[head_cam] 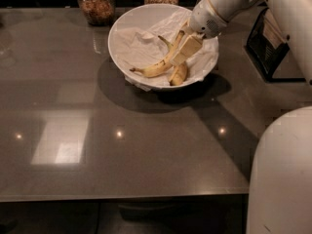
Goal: Pick banana from white bowl
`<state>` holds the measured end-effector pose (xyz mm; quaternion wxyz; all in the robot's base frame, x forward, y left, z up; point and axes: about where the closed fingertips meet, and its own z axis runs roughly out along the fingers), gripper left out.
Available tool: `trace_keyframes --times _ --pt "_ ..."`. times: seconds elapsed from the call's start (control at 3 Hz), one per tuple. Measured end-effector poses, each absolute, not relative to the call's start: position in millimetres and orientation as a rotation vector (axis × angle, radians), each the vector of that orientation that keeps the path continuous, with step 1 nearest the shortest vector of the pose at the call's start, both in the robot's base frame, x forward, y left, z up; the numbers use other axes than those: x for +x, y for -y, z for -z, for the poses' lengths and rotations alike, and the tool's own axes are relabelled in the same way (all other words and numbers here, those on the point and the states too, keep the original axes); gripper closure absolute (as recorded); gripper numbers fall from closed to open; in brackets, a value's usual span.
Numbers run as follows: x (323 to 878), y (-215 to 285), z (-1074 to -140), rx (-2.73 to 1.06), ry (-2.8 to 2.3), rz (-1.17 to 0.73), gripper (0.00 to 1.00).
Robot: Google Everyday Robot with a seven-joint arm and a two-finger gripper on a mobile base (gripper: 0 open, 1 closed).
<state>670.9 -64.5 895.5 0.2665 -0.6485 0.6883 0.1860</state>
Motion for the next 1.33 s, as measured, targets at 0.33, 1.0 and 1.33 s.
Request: trace_keyframes --times 0.33,1.0,1.33 --pt "671 64 -895 -1.754 -1.86 -0.503 0.61" --pt "666 62 -889 -1.775 -1.864 -0.505 0.98" --pt "653 66 -894 -1.778 -1.876 -0.505 1.0"
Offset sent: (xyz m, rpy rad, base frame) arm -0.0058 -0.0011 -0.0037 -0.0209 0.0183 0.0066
